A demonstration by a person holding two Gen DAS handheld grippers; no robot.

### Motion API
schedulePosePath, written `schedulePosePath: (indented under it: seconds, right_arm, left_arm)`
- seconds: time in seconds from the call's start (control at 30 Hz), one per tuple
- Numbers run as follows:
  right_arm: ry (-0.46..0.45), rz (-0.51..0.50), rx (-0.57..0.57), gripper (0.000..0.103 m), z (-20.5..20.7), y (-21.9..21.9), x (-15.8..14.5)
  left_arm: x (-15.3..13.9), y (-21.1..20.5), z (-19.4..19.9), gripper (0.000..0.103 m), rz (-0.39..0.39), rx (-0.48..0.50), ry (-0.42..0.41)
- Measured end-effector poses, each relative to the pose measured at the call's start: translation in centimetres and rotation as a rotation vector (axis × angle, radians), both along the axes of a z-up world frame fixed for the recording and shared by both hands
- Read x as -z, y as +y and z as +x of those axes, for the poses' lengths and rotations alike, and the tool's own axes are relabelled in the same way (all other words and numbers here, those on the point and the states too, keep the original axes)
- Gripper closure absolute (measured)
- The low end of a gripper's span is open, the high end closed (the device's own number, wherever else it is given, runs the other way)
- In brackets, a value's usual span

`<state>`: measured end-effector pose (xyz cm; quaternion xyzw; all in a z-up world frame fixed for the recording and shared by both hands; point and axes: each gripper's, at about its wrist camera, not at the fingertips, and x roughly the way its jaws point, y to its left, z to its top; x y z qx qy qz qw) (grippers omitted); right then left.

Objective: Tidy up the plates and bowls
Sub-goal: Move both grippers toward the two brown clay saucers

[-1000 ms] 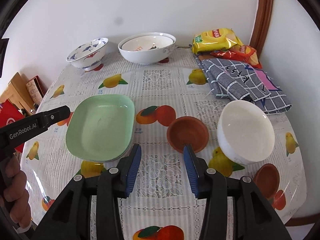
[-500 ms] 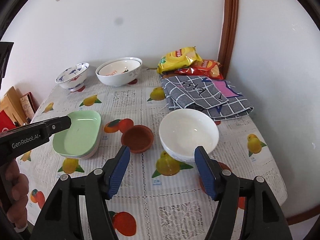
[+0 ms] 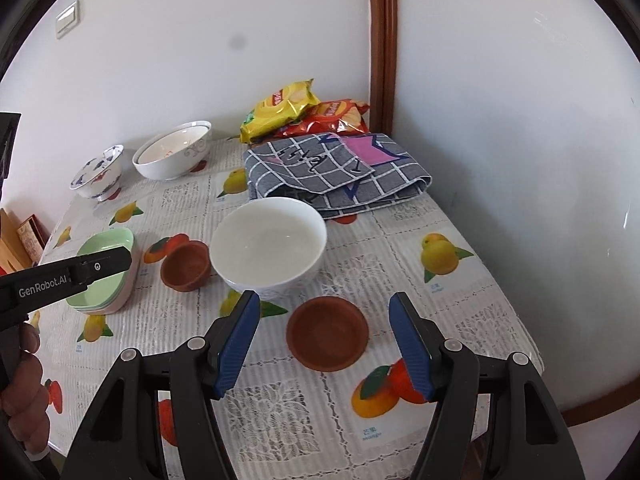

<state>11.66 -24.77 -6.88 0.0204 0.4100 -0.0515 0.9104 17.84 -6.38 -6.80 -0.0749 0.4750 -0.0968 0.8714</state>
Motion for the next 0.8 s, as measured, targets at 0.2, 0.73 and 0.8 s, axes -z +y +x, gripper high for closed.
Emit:
schedulePosePath:
  seconds: [0.2,0.73,0.8]
  right_arm:
    - [0.029,0.036,0.041,0.037,-0.1,-3.3,1.2]
    - [0.124,0.06,0.075,0.037,1.6,-6.7,6.4]
    - [0.135,0.06,0.074,0.037,1.8,-6.7,6.9]
  left_arm:
    - [1.5,-1.6,0.5,0.043,0.004,-0.002,0.023]
    - [5.2,-1.5,2.9,0.043,0.059,-0.093,0.047]
    - [5.7,-1.1,3.2,0.044,0.063,-0.115,0.054]
